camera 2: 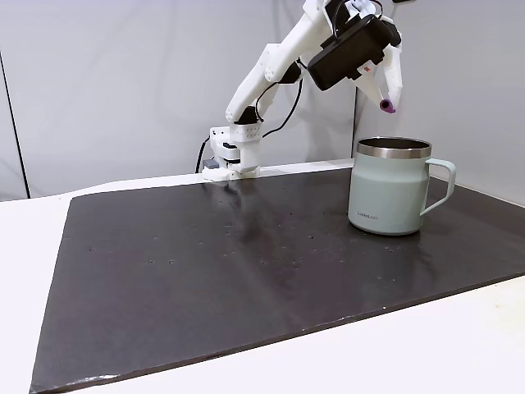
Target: Grasp a pengrip and put it in the cup.
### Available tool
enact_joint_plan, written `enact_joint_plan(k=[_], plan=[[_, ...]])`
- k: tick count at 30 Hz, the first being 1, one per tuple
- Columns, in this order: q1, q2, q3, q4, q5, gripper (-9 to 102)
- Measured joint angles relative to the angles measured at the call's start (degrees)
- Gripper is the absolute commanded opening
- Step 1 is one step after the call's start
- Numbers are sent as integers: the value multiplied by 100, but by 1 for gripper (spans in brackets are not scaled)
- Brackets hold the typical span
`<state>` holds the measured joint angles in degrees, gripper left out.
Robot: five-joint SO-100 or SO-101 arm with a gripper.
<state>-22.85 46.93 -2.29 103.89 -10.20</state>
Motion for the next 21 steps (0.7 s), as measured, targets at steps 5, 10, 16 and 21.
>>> enact_joint_plan(k=[5, 10, 16, 21], plan=[[-62, 0, 0, 0, 0, 29], [-35, 0, 0, 0, 0, 31], [-44, 0, 0, 0, 0, 31], [-26, 0, 0, 0, 0, 31]])
